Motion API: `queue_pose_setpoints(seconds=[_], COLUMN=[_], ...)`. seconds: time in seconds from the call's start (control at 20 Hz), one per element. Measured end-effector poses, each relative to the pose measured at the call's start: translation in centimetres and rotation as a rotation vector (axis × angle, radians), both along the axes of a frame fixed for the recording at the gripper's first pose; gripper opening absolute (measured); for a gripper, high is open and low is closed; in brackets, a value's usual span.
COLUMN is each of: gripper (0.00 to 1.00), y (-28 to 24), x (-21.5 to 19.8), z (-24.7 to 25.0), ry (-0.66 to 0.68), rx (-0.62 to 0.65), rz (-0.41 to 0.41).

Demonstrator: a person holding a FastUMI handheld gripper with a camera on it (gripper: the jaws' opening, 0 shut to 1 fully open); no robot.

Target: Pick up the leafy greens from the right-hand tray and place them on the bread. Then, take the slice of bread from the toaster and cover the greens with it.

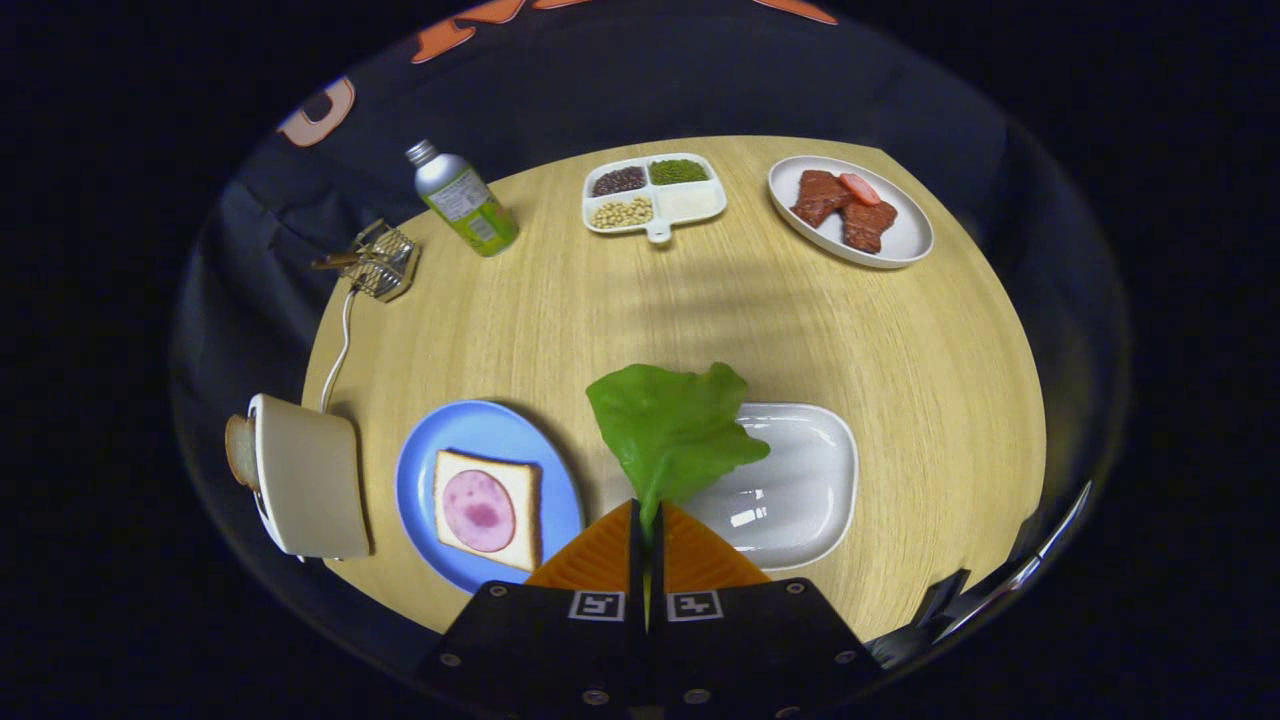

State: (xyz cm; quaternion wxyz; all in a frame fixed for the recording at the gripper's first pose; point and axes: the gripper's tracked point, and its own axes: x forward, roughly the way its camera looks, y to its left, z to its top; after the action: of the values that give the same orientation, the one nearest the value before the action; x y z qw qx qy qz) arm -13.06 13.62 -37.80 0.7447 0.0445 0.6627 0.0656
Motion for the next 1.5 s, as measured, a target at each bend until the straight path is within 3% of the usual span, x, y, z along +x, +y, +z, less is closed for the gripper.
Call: queue_pose_setpoints(seconds=[0.5, 0.75, 0.9, 1.05, 1.25, 1.5], gripper=[0.02, 0.03, 0.18, 0.42, 0.54, 0.77], y=[11.4, 13.8, 13.7, 14.4, 18.2, 26.4], x=[-2.5, -4.5, -3.8, -3.7, -2.5, -1.5], z=[-0.2, -0.7, -0.5, 1.4, 6.0, 12.0], ry=[0.047, 0.099, 0.082, 0.062, -0.007, -0.077], rx=[0.103, 0.078, 0.042, 0.026, 0.051, 0.137], rz=[0.196, 0.227, 0.208, 0.217, 0.261, 0.363])
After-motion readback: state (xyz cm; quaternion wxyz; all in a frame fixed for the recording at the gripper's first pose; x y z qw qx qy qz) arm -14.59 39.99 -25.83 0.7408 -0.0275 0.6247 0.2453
